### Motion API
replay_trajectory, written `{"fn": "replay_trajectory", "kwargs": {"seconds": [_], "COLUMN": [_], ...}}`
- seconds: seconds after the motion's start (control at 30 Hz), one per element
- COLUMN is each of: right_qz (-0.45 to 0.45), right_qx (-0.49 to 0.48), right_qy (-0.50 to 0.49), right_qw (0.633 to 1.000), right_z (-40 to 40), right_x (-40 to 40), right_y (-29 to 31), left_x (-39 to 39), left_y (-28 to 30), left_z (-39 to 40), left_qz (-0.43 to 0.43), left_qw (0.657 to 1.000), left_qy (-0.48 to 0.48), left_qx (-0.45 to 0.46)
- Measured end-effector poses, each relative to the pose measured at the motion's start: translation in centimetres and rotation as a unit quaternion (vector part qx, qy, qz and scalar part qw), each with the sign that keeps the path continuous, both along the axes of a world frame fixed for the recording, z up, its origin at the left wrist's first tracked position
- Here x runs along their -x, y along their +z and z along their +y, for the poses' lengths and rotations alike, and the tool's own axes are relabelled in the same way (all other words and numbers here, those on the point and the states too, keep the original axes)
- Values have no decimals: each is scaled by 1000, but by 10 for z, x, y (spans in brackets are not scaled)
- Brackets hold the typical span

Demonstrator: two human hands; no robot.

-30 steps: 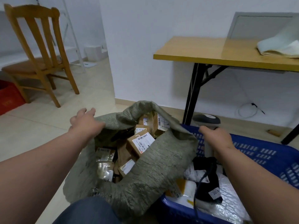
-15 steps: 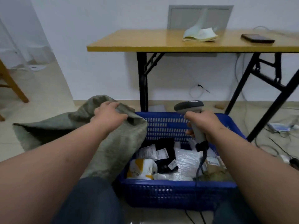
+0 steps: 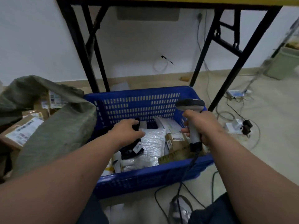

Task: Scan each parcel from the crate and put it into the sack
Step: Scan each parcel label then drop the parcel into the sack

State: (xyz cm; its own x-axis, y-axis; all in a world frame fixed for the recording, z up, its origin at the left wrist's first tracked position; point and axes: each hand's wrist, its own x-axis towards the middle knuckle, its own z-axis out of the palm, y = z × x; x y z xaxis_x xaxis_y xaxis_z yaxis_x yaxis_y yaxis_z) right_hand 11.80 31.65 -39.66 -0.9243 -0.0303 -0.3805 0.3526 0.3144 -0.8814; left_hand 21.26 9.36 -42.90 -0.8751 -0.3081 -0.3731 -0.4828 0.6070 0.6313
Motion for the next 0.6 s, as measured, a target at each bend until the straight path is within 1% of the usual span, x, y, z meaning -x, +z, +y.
{"fn": "replay_trajectory", "kwargs": {"seconds": [0.2, 0.33, 0.4, 0.5, 0.6], "right_qz": [-25, -37, -56, -118, -178], "right_qx": [-7, -22, -37, -40, -31], "right_qy": [-13, -42, -62, -57, -35], "right_qw": [1000, 998, 996, 991, 983], "right_z": [21, 42, 55, 71, 78], "right_x": [19, 33, 38, 40, 39], "right_y": [-23, -24, -26, -35, -45], "left_x": [33, 49, 55, 63, 67], "left_y": [-34, -56, -66, -81, -94], "left_z": [46, 70, 78, 86, 94], "left_qz": [-34, -65, -110, -189, -235], "left_qw": [996, 993, 989, 976, 969], "left_qy": [-74, -93, -100, -111, -79], "left_qx": [-40, -25, -11, 15, 8]}}
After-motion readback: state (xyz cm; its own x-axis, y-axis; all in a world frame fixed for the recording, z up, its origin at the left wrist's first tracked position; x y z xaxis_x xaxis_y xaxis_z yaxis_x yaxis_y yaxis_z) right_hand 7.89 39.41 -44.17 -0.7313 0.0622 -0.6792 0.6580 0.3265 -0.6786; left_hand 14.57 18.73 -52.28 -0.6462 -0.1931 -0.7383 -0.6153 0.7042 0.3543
